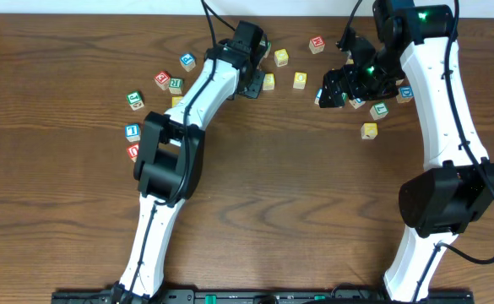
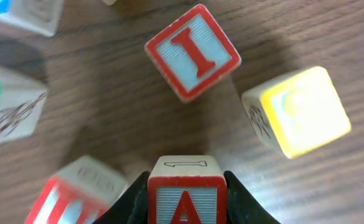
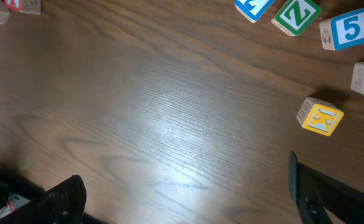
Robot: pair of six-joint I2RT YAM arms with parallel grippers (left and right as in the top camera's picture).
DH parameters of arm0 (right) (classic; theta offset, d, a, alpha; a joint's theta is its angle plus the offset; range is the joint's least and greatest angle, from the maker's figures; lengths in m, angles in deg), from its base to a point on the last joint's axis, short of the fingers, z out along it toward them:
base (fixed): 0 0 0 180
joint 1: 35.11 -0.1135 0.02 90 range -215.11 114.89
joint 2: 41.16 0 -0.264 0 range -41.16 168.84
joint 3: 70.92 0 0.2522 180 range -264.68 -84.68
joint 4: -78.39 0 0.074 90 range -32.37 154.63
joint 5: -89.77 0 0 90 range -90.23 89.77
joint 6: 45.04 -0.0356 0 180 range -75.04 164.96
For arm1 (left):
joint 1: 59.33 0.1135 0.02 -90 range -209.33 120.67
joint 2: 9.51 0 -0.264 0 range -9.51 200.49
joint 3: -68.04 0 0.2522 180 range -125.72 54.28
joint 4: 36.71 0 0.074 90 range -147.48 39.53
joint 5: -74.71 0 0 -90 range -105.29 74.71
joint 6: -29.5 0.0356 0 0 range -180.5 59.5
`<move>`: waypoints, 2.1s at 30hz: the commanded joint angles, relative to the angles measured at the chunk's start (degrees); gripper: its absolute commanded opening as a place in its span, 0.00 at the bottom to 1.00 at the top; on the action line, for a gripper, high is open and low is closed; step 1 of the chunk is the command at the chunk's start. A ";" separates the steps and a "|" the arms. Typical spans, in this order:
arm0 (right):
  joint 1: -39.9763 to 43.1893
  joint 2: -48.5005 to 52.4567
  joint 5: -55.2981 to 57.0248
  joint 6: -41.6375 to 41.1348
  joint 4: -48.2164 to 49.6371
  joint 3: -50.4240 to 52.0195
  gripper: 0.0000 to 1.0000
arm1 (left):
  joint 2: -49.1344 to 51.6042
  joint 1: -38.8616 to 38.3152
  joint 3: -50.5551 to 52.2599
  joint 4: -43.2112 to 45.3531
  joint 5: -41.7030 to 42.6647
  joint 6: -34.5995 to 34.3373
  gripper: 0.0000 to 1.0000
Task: Spell out AI2
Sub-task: 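Close the left gripper around the red A block, then carry the A block to the open table center and lower it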
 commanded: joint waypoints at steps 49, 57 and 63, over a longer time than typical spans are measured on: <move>-0.28 -0.35 3.76 -0.85 1.73 -1.01 0.99 | -15.28 -6.32 25.05 -11.43 -1.27 -26.80 0.27; -0.28 -0.35 3.76 -0.85 2.14 -1.01 0.99 | -15.28 -6.32 25.62 -10.47 -1.25 -26.80 0.32; -0.28 -0.35 3.76 -0.85 2.12 -1.01 0.99 | -15.28 -6.32 25.62 -10.08 -1.25 -26.80 0.40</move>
